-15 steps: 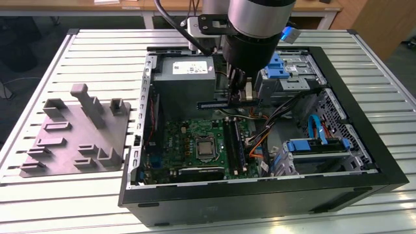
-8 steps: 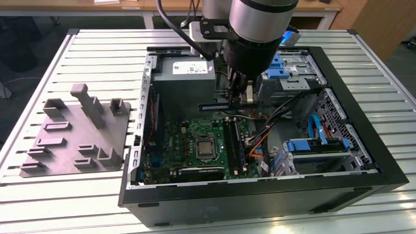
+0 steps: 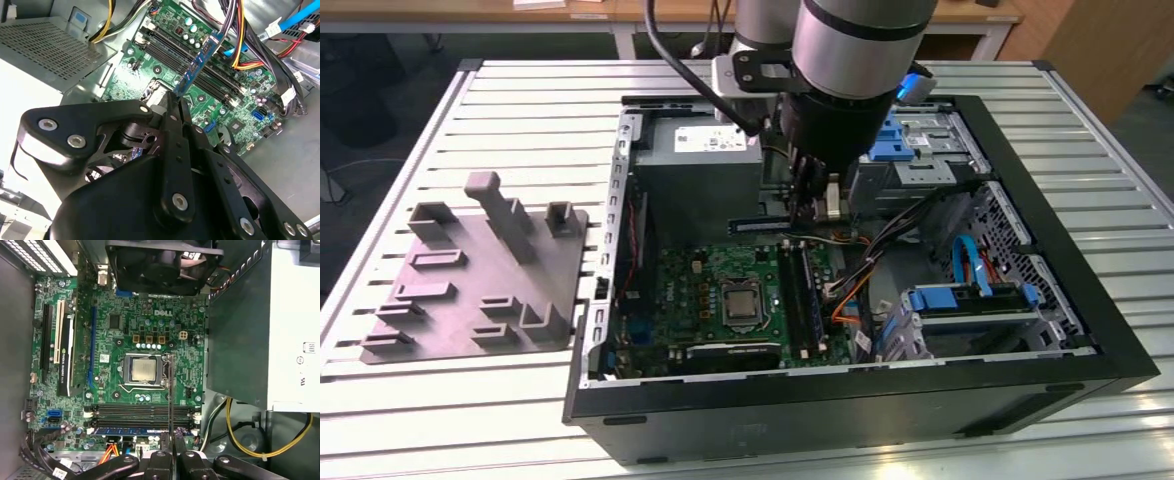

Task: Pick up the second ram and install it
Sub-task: 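Pick up the second ram and move it above second insertion slot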

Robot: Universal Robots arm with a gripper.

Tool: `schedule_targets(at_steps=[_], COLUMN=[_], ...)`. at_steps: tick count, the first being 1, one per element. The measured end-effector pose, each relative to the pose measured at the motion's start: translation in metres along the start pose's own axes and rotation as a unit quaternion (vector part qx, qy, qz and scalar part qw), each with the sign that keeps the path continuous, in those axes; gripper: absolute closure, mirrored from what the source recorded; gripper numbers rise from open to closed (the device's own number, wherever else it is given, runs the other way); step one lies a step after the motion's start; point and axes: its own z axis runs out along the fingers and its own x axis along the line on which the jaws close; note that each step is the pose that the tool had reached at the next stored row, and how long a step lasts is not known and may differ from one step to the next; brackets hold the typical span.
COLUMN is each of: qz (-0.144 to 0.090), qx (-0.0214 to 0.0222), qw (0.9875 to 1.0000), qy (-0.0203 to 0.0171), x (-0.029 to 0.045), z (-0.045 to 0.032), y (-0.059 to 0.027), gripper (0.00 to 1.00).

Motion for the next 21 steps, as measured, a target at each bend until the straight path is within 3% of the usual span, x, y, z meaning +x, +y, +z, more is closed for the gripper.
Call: schedule_targets(at_steps=[6,10,11,14,18,21], qz=[0.0,0.0,0.0,0.0,0.003,0.023], qx=[0.0,0.0,0.0,0.0,0.0002,0.0021], qw=[1.0,1.0,1.0,1.0,1.0,0.9997], qy=[0.0001,0.0,0.0,0.0001,0.0,-0.0007], x=[0.0026,0.0072,0.0177,0.0264,0.0273,0.0274], z=[0.0046,0.0058,0.0074,0.0102,0.0126,0.0146], y=[0.0003,0.005,0.0078,0.0085,0.0088,0.0088], gripper=[0.86,0.86,0.86,0.86,0.86,0.86])
